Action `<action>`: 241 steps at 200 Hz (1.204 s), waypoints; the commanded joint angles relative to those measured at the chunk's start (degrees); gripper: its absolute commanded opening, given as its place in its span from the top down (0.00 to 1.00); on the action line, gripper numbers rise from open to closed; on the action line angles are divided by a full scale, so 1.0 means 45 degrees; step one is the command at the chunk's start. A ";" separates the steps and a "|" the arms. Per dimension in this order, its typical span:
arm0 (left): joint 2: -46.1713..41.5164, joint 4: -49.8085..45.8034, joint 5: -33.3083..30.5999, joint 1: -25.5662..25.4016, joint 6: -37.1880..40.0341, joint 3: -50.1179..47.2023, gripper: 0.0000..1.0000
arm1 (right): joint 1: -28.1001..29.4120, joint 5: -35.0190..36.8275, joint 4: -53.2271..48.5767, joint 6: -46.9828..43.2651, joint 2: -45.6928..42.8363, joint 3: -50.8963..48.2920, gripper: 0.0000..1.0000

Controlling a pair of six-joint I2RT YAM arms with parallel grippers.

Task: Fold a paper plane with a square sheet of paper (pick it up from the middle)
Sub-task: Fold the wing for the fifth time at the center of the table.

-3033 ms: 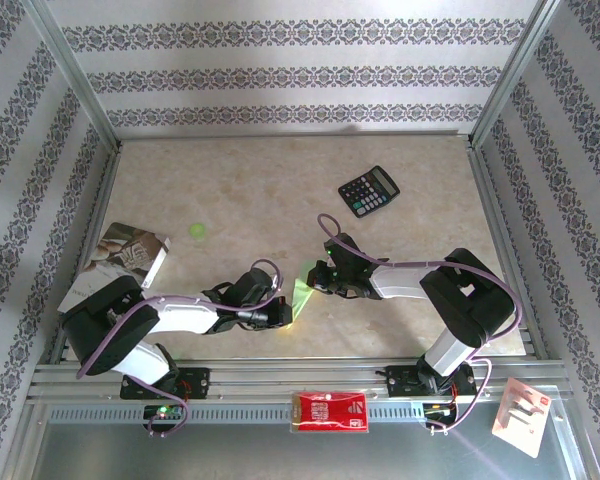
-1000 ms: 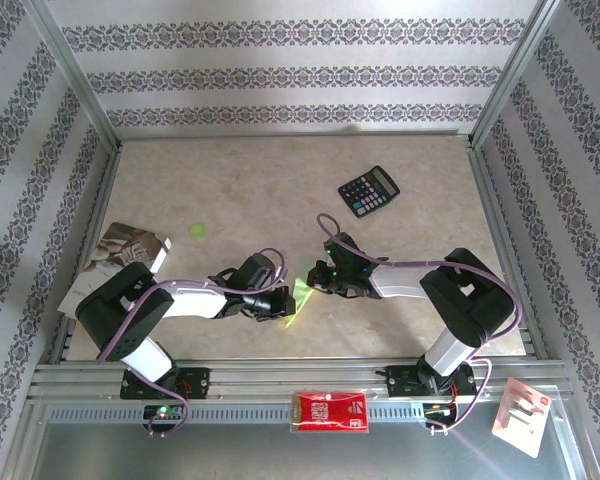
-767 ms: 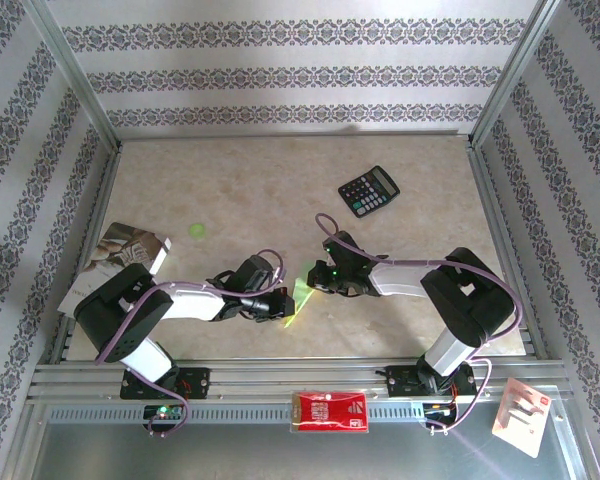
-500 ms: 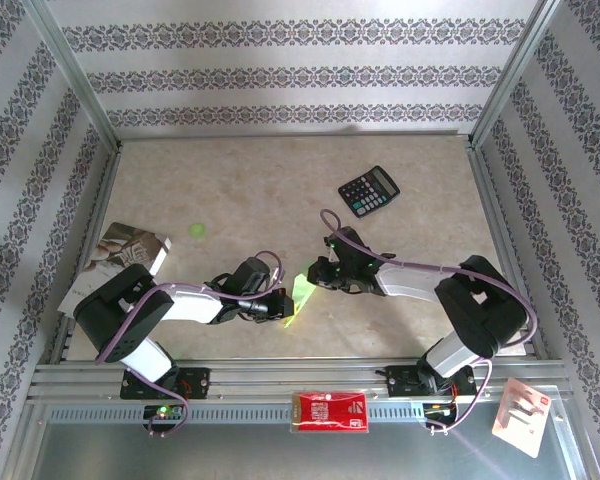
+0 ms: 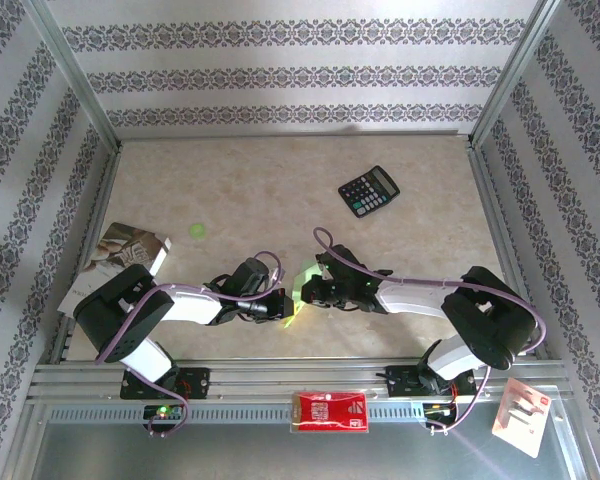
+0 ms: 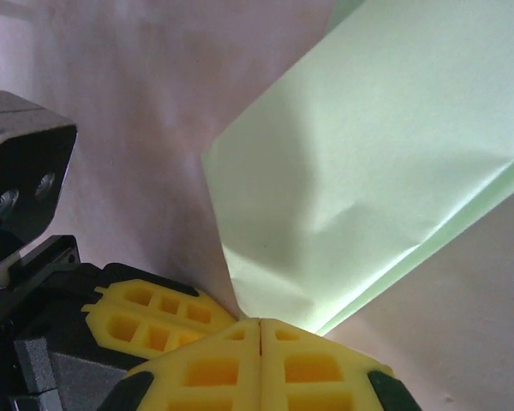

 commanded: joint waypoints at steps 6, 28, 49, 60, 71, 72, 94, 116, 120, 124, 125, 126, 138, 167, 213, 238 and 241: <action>0.0422 -0.1738 -0.0522 0.0099 0.0032 -0.0626 1.00 | 0.0251 0.0234 0.0773 0.0370 0.0462 -0.0101 0.96; 0.0395 -0.1756 -0.0500 0.0099 0.0046 -0.0626 1.00 | 0.0339 0.0131 0.0871 0.0405 0.0872 0.0119 0.96; 0.0342 -0.1893 -0.0567 0.0099 0.0085 -0.0587 1.00 | 0.0397 0.0112 0.0895 0.0400 0.1195 0.0256 0.96; 0.0362 -0.1968 -0.0576 0.0099 0.0108 -0.0549 1.00 | 0.0360 0.0204 0.0769 0.0324 0.1311 0.0281 0.96; 0.0423 -0.2012 -0.0581 0.0099 0.0110 -0.0549 1.00 | 0.0263 0.0286 0.0580 0.0218 0.1404 0.0320 0.96; 0.0422 -0.2022 -0.0578 0.0099 0.0112 -0.0549 1.00 | 0.0257 0.0287 0.0572 0.0206 0.1420 0.0320 0.96; 0.0490 -0.2183 -0.0587 0.0099 0.0193 -0.0562 1.00 | -0.0110 0.0356 0.0352 0.0135 0.1587 0.0300 0.96; 0.0536 -0.2232 -0.0612 0.0099 0.0207 -0.0592 1.00 | -0.0406 0.0481 0.0079 -0.0043 0.1724 0.0300 0.97; 0.0544 -0.2228 -0.0621 0.0099 0.0230 -0.0587 1.00 | -0.0472 0.0501 0.0028 -0.0058 0.1739 0.0300 0.97; 0.0557 -0.2227 -0.0601 0.0099 0.0232 -0.0605 1.00 | -0.0549 0.0502 -0.0020 -0.0091 0.1763 0.0291 0.97; 0.0558 -0.2218 -0.0618 0.0099 0.0232 -0.0606 1.00 | -0.0559 0.0502 -0.0031 -0.0105 0.1766 0.0295 0.97; 0.0558 -0.2213 -0.0606 0.0099 0.0232 -0.0616 1.00 | -0.0583 0.0502 -0.0055 -0.0103 0.1767 0.0288 0.97; 0.0593 -0.2206 -0.0621 0.0099 0.0251 -0.0626 1.00 | -0.0840 0.0532 -0.0126 -0.0206 0.1826 0.0243 0.97; 0.0675 -0.2149 -0.0626 0.0084 0.0251 -0.0731 1.00 | -0.1431 0.0320 -0.0142 -0.0551 0.1972 0.0334 0.97; 0.0871 -0.2149 -0.0624 0.0021 0.0271 -0.0715 1.00 | -0.2425 0.0045 -0.0553 -0.1384 0.2347 0.0889 0.97; 0.0881 -0.2130 -0.0640 -0.0055 0.0202 -0.0741 1.00 | -0.3213 -0.0139 -0.0844 -0.1933 0.2712 0.1257 0.97; 0.0889 -0.2130 -0.0652 -0.0057 0.0209 -0.0743 1.00 | -0.3316 -0.0164 -0.0916 -0.2004 0.2765 0.1316 0.97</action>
